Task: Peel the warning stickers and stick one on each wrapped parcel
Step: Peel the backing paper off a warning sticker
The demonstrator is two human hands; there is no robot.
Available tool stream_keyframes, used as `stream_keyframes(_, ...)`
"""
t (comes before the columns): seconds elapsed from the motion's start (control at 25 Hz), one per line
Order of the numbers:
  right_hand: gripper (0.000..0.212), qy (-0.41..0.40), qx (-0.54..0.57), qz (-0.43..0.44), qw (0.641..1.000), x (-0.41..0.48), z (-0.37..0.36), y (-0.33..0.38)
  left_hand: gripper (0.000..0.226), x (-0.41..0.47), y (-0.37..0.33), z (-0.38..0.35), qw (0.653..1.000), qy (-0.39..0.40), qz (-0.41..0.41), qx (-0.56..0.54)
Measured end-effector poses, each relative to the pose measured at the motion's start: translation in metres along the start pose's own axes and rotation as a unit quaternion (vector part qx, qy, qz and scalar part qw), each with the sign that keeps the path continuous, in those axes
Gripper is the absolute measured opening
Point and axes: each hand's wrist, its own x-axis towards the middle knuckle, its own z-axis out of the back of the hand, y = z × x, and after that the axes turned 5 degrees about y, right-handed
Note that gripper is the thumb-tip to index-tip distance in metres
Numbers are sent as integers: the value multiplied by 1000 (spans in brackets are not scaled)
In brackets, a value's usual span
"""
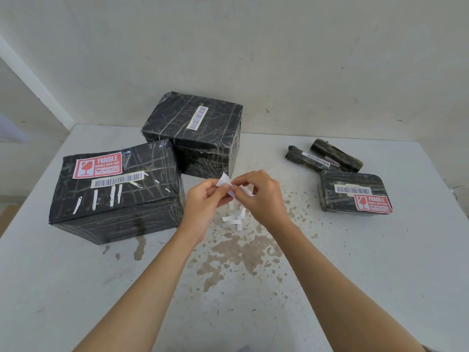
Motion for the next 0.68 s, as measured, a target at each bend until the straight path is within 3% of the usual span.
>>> stream_keyframes(0.28,7,91,-4,-48,995,6,10,5,13,3,3,9,985,22,-47,167)
stream_keyframes(0.68,9,105,39,-72,991,5,9,7,11,3,5,14,978,31,-53,198)
